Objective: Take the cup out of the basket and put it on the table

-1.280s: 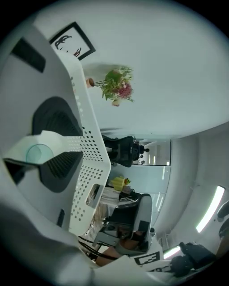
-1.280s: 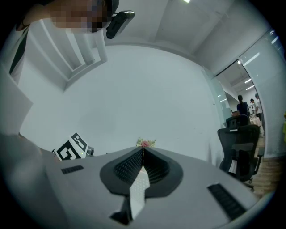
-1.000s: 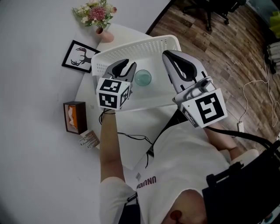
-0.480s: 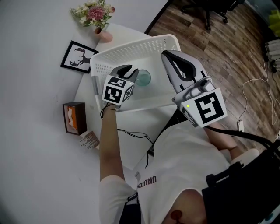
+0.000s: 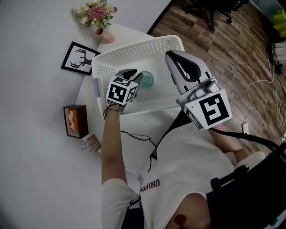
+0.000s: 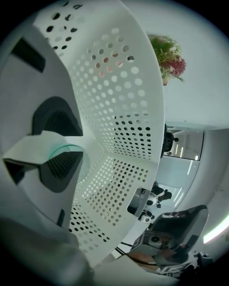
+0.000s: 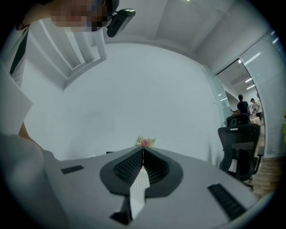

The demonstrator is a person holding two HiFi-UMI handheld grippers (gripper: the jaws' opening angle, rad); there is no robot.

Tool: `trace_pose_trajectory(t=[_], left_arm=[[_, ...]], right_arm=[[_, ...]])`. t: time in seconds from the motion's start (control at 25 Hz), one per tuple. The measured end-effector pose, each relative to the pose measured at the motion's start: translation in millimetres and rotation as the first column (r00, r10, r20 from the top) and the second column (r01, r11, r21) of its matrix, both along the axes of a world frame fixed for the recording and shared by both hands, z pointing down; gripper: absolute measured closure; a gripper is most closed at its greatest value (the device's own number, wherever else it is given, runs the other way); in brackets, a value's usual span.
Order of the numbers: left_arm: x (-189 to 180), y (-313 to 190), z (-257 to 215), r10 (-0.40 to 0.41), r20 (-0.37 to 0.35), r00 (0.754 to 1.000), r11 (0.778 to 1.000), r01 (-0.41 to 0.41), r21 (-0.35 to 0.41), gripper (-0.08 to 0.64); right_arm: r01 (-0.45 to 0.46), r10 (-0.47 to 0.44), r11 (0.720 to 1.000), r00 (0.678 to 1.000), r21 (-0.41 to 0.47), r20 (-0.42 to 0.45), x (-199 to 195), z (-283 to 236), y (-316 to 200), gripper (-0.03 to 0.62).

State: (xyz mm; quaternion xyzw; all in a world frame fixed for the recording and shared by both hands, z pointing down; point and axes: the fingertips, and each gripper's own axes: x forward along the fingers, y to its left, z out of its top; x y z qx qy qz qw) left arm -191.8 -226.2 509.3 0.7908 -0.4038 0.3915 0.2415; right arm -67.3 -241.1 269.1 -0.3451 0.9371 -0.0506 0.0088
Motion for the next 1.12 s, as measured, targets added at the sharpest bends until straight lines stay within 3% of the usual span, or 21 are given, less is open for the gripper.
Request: trace_pose_trajectory(t=[0.56,1.12], left_arm=[[-1.8,0.9,15.7,0.011,0.046,0.999,0.999,-0.009,-0.044,0.466],[0.8,1.7,16.4,0.005,0.021,1.0,0.998,-0.004,-0.06,0.518]], right_arm=[[-0.002,0.002,1.0,1.0,-0.003,0.0,-2.0,2.3,-0.8,0.572],[-0.009,0.009,1.0,1.0,-0.004,0.002,-1.2,2.0,-1.3,0.572]])
